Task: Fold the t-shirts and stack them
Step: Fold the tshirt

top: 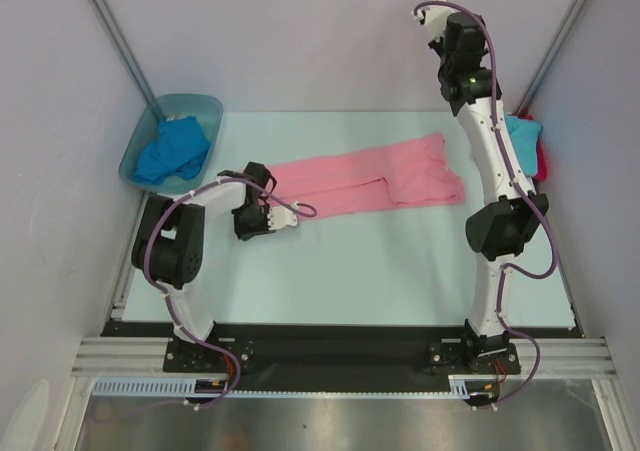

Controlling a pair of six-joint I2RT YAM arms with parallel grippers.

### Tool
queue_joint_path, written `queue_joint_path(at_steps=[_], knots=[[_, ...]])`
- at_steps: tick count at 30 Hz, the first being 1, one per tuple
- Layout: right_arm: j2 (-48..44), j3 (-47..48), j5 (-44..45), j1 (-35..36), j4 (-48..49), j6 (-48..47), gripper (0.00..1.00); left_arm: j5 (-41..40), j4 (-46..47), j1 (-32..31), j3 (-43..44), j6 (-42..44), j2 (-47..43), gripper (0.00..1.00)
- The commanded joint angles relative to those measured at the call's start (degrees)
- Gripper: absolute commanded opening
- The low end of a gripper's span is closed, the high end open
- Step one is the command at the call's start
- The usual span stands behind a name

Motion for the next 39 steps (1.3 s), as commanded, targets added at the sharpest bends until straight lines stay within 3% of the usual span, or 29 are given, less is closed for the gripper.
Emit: queue_joint_path(at_steps=[1, 11, 26, 36, 38, 39], knots=[[-1.0, 2.1, 1.3, 0.0, 2.0, -0.1, 0.0, 0.5, -2.0, 0.1, 1.7, 0.7, -0.2, 0.0], [-1.2, 1.9, 1.8, -0.9, 2.0, -0.4, 0.0, 7.1, -3.2, 2.1, 14.9, -5.9, -3.3, 0.0], [-1.1, 1.9, 1.7, -1.0, 2.1, -0.2, 0.0, 5.5, 0.7, 5.4, 12.1, -9.0, 10.2, 0.0], [-0.8, 2.2, 2.4, -1.0, 2.5, -1.5, 0.0, 3.5, 1.5, 5.7, 11.4, -7.3, 10.8, 0.0], [-0.7, 2.2, 2.7, -1.0, 2.7, -1.5, 0.05, 2.9, 2.7, 5.7, 10.9, -6.7, 9.6, 0.0], [-0.6, 2.2, 2.8, -1.0, 2.8, -1.5, 0.09, 2.5, 3.3, 5.7, 10.6, -6.5, 8.9, 0.06]])
